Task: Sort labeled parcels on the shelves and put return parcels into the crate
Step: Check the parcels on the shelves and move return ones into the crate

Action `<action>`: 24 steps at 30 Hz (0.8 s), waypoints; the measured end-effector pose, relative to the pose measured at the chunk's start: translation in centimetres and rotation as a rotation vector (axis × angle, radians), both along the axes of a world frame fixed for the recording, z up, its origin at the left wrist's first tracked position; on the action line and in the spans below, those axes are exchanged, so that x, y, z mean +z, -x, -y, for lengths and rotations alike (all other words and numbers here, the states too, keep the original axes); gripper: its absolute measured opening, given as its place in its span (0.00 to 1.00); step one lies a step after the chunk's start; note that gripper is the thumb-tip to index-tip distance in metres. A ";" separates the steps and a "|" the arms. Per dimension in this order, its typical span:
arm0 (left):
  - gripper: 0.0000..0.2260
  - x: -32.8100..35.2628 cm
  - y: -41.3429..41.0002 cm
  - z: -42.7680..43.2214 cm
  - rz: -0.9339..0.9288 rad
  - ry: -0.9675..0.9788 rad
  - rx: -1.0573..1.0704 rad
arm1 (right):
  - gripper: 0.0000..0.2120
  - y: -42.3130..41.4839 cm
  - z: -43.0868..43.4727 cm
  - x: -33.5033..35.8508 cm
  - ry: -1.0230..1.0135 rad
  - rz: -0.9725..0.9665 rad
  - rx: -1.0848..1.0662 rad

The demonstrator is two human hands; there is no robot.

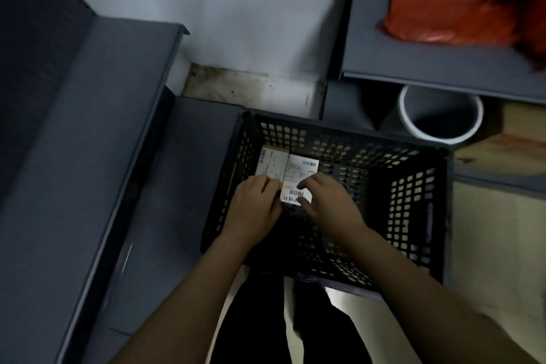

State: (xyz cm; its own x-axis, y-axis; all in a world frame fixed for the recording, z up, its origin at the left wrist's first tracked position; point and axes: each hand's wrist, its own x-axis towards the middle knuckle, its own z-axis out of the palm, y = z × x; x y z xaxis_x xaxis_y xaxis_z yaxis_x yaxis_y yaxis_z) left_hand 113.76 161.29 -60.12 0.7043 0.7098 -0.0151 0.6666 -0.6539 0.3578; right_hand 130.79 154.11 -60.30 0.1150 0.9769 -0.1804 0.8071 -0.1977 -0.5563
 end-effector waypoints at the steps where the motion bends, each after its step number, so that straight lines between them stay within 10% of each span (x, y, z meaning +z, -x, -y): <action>1: 0.10 1.6 0.6 0.6 -0.001 -0.031 0.016 | 0.11 0.3 0.0 1.7 -0.036 0.037 0.053; 24: 0.15 20.2 28.6 30.3 -0.258 -0.336 1.180 | 0.09 31.7 8.7 20.7 -0.491 0.033 1.303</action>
